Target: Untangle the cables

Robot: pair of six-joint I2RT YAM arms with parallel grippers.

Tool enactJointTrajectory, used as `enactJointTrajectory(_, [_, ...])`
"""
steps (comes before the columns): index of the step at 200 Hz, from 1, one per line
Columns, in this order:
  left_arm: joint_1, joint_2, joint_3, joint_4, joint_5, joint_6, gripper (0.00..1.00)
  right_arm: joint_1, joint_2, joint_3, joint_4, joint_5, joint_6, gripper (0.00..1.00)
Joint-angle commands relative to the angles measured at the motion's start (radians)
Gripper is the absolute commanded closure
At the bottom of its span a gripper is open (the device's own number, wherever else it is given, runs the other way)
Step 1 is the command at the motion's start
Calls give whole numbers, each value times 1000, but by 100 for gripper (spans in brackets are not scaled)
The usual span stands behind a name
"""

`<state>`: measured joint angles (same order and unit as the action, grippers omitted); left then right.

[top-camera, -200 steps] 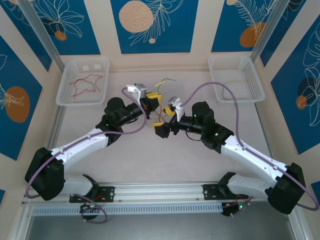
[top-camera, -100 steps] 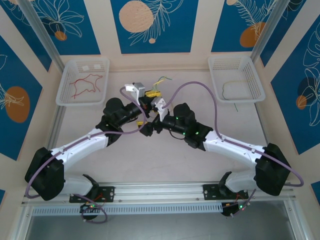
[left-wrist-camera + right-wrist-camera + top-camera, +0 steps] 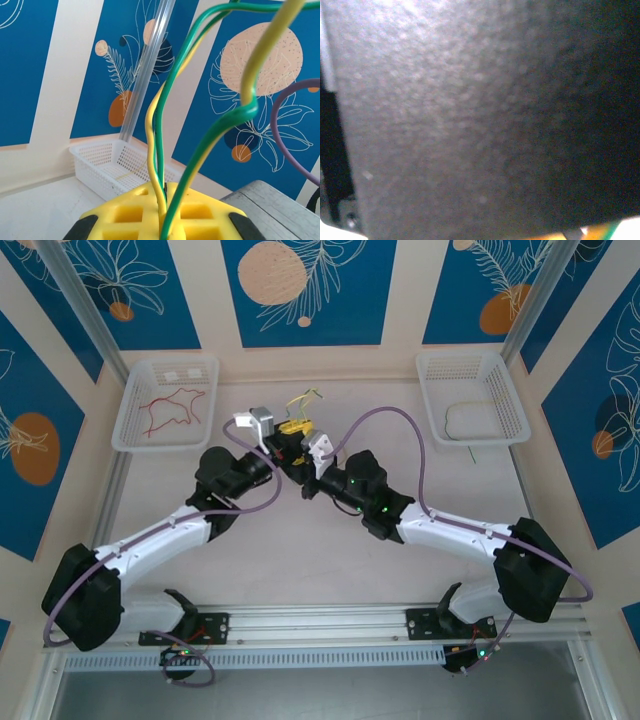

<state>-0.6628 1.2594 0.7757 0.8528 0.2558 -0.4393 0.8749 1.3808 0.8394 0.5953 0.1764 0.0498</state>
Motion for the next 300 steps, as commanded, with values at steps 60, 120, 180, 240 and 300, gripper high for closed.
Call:
enactJointTrajectory(60, [-17, -83, -17, -65, 2, 31, 61, -75, -122, -71, -7, 18, 10, 100])
enactJointTrajectory(120, [-15, -174, -35, -132, -67, 66, 0, -226, -226, -85, -228, 5, 87, 100])
enactJointTrajectory(180, [-9, -341, -104, -322, -168, 168, 0, -506, -240, 100, -648, 40, 56, 100])
enactJointTrajectory(240, [-62, -323, -90, -568, -93, 218, 3, -881, 348, 837, -1401, 135, 2, 100])
enactJointTrajectory(300, [-93, -351, -63, -675, -105, 266, 7, -998, 861, 1411, -1689, 205, -72, 100])
